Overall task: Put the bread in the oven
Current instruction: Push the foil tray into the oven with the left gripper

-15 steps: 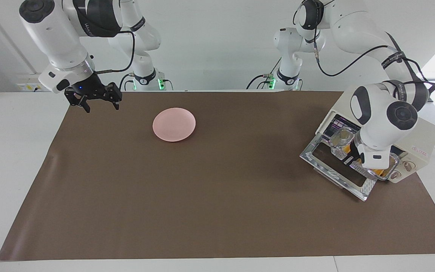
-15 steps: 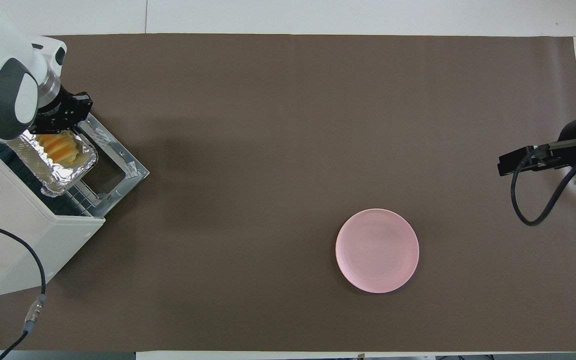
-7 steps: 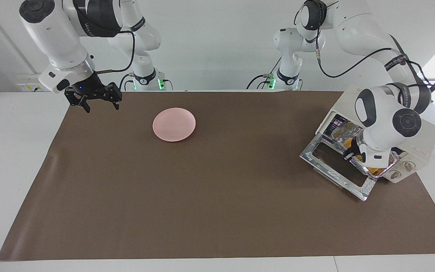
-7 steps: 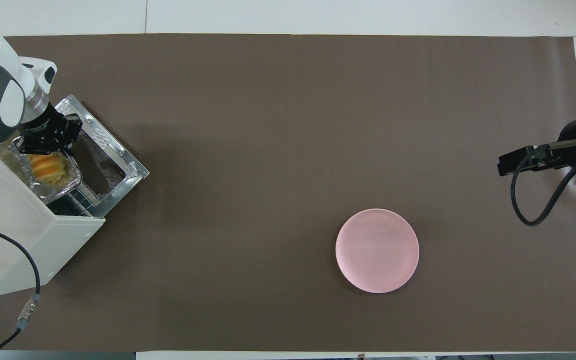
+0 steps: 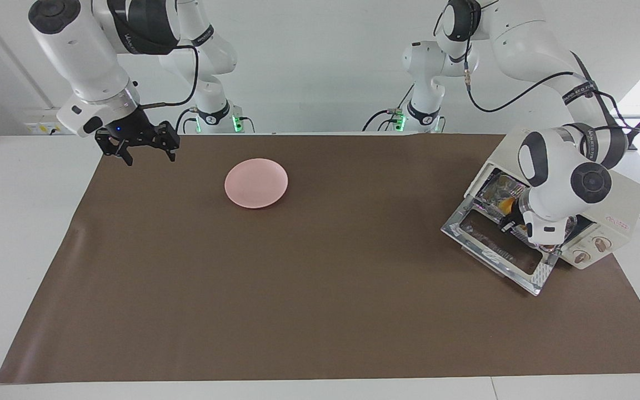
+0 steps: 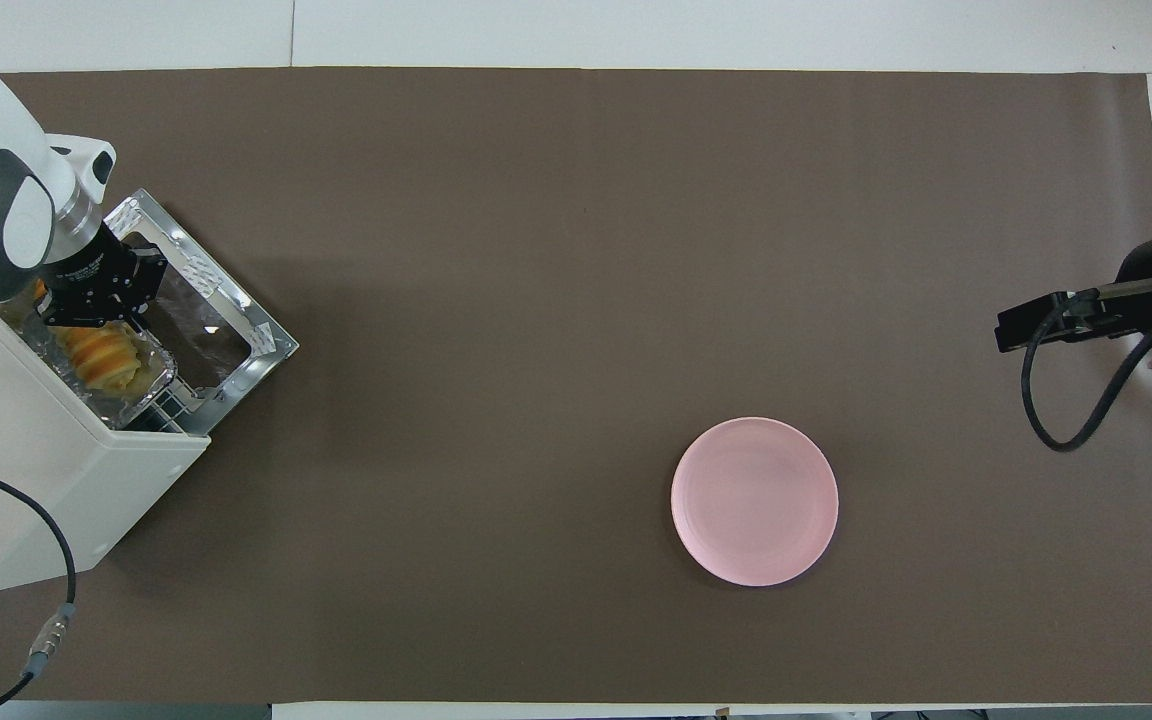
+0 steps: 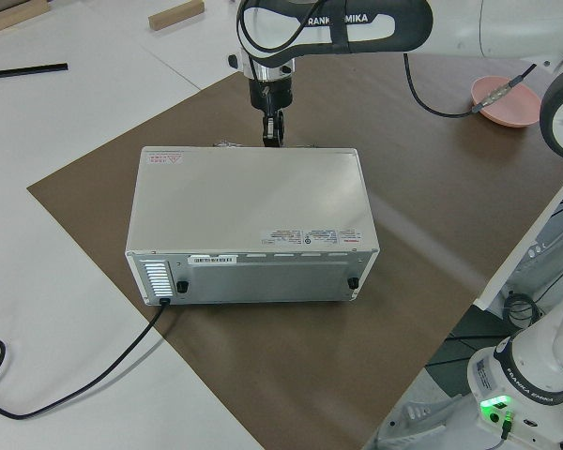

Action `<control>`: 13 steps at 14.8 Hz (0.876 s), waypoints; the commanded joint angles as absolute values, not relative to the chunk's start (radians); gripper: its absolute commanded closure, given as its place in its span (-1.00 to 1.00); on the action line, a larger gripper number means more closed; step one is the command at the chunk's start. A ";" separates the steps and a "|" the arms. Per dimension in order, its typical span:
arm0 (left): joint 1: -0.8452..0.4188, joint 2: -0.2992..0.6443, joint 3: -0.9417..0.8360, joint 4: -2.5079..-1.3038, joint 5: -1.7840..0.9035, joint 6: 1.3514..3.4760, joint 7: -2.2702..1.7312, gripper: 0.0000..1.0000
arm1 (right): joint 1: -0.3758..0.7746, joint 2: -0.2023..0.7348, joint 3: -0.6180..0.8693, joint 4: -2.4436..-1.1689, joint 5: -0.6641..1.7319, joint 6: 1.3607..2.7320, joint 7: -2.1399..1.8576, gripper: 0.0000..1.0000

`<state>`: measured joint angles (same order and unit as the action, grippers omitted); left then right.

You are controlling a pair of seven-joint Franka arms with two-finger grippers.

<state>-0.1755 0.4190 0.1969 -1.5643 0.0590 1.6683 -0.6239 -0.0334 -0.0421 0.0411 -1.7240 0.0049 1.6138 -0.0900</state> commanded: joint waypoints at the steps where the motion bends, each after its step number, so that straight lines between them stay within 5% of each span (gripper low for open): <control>1: -0.173 0.388 0.201 -1.606 0.069 1.723 -0.712 1.00 | -0.054 -0.055 0.057 -1.732 -0.006 1.606 -0.107 -1.00; 13: -0.149 0.368 0.201 -1.661 0.144 1.750 -0.652 1.00 | -0.054 -0.055 0.057 -1.732 -0.006 1.606 -0.107 -1.00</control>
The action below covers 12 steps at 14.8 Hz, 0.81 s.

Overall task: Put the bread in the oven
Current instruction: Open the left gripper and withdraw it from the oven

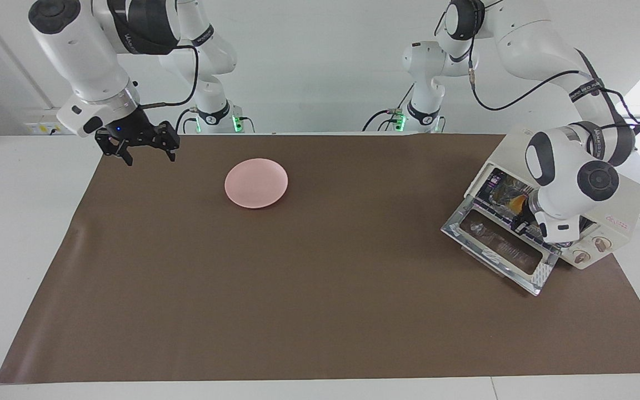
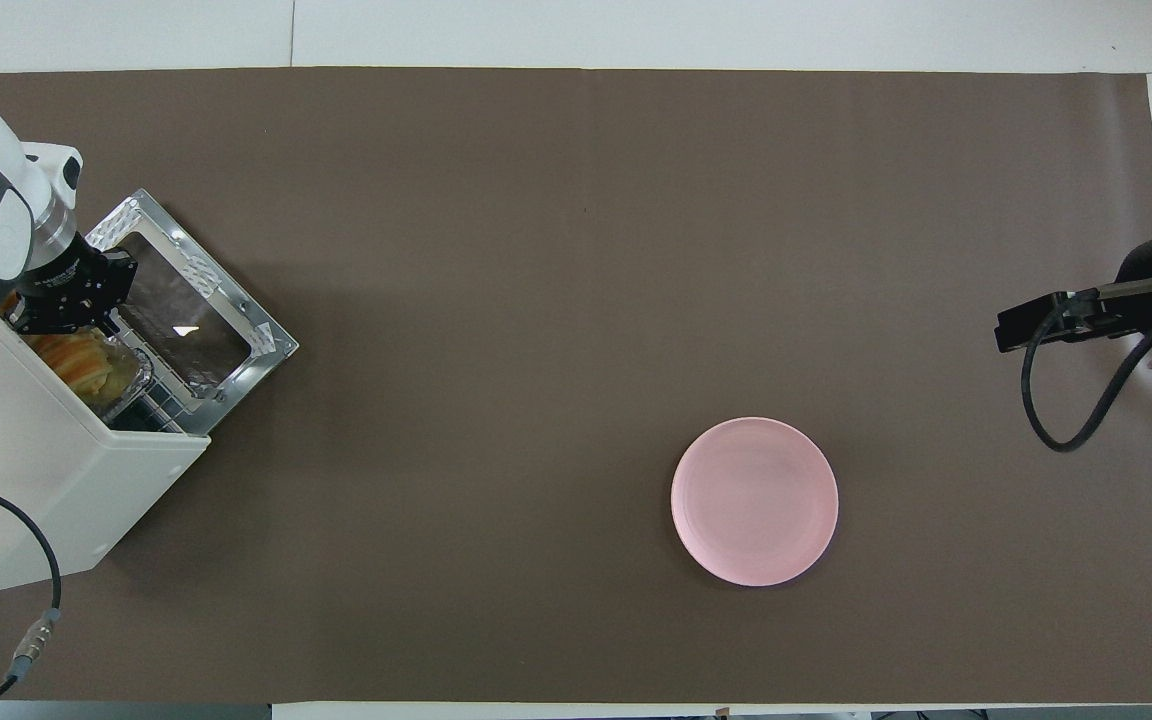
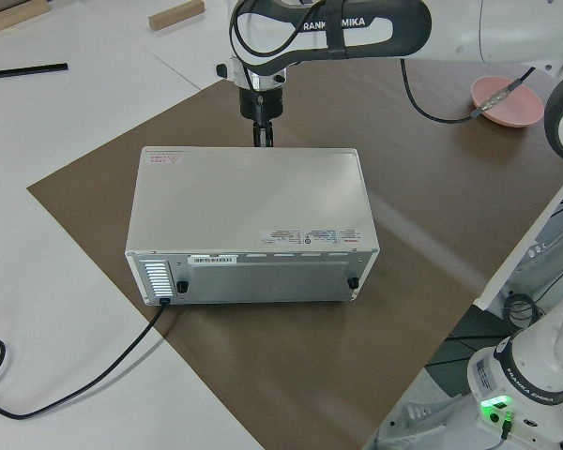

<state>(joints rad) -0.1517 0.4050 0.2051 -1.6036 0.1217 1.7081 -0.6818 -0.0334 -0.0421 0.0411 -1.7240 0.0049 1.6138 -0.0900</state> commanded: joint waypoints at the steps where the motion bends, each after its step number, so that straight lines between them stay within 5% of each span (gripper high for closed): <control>1: -0.147 0.368 0.201 -1.661 0.144 1.759 -0.628 0.37 | -0.054 -0.055 0.057 -1.732 -0.006 1.606 -0.107 -1.00; 2: -0.147 0.368 0.201 -1.660 0.146 1.763 -0.627 -0.99 | -0.054 -0.055 0.057 -1.732 -0.006 1.606 -0.107 -1.00; 12: -0.195 0.348 0.195 -1.539 0.135 1.780 -0.555 -1.00 | -0.054 -0.055 0.057 -1.732 -0.006 1.606 -0.107 -1.00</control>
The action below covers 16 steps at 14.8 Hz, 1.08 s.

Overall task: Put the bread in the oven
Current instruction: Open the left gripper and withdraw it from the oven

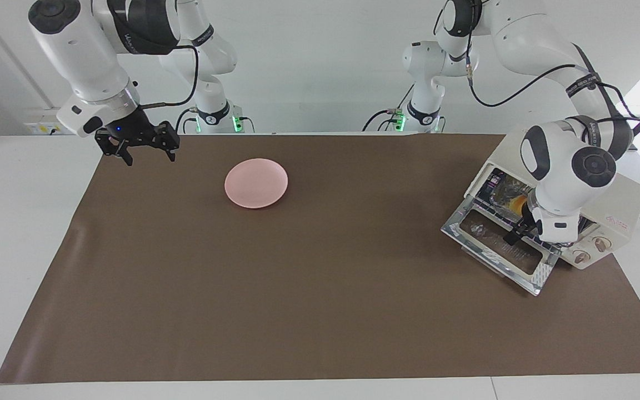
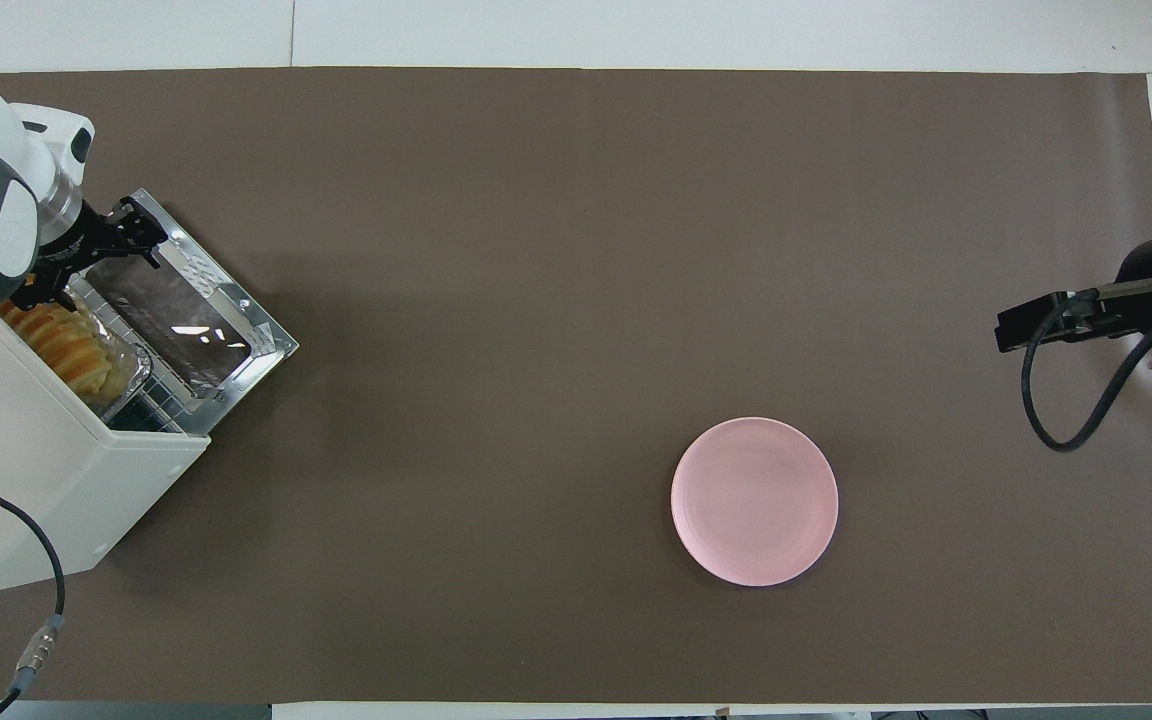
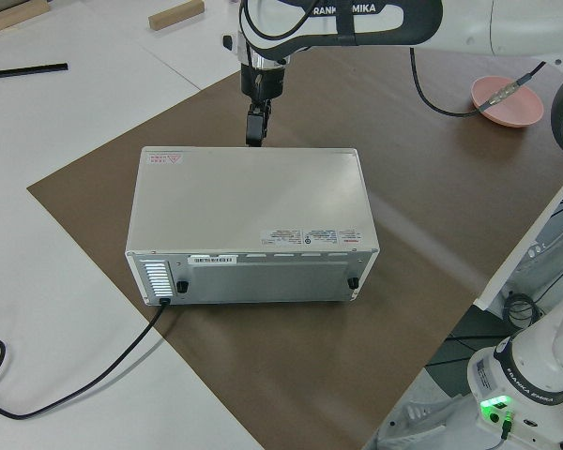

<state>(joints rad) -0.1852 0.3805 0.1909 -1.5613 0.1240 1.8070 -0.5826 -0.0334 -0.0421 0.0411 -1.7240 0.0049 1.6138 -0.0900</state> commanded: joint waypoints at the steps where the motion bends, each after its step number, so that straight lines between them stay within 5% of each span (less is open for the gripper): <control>1: -0.193 0.330 0.192 -1.529 0.135 1.761 -0.533 -1.00 | -0.054 -0.055 0.057 -1.732 -0.006 1.606 -0.107 -1.00; 9: -0.205 0.045 0.186 -1.548 0.080 1.407 -0.106 -1.00 | -0.054 -0.055 0.057 -1.732 -0.006 1.606 -0.107 -1.00; 16: -0.154 -0.080 0.112 -1.637 0.048 1.350 -0.080 -1.00 | -0.054 -0.055 0.057 -1.732 -0.006 1.606 -0.107 -1.00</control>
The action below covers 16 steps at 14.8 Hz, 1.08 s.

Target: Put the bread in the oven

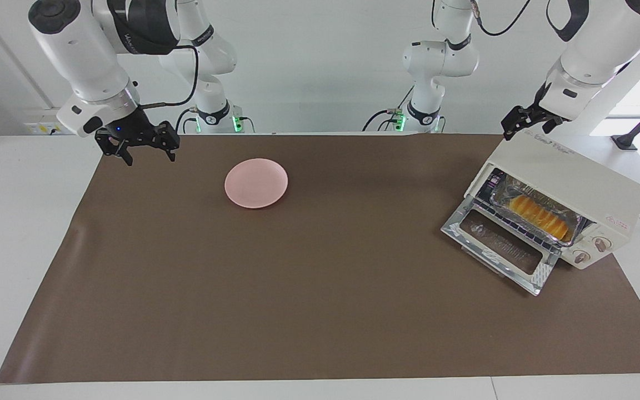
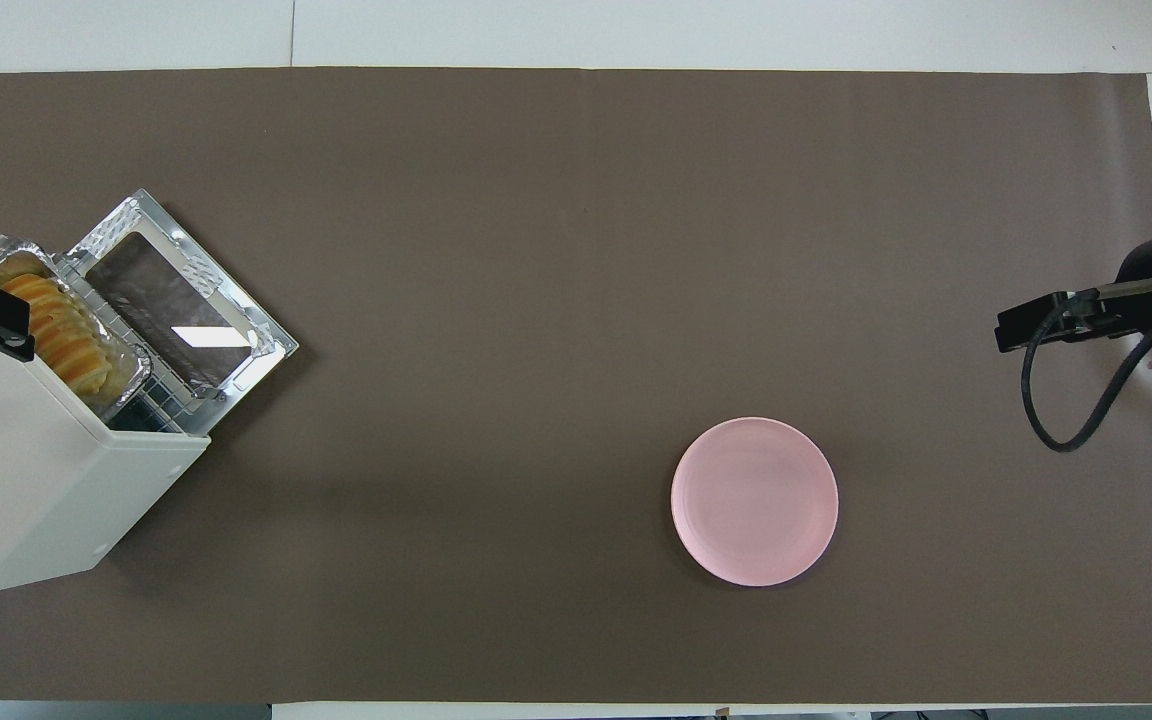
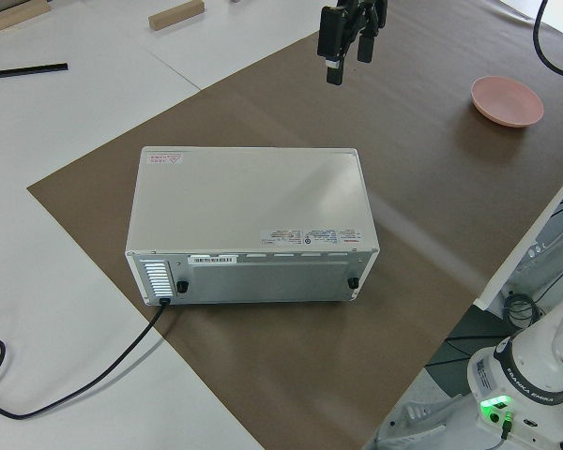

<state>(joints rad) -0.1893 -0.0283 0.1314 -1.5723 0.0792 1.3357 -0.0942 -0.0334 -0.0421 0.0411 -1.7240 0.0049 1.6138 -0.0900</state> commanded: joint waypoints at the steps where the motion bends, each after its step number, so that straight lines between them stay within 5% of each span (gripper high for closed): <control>1: -0.115 -0.080 0.092 -1.634 0.026 1.350 -0.078 -1.00 | -0.054 -0.055 0.057 -1.732 -0.006 1.606 -0.107 -1.00; 3: -0.040 -0.083 0.020 -1.632 -0.003 1.351 -0.080 -1.00 | -0.054 -0.055 0.057 -1.732 -0.006 1.606 -0.107 -1.00; 16: -0.051 -0.015 0.011 -1.603 0.002 1.410 -0.080 -1.00 | -0.054 -0.055 0.057 -1.732 -0.006 1.606 -0.107 -1.00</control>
<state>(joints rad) -0.0563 -0.0124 0.0163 -1.6025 0.0108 1.4000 -0.0881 -0.0334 -0.0421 0.0411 -1.7240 0.0049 1.6138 -0.0900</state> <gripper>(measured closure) 0.000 0.000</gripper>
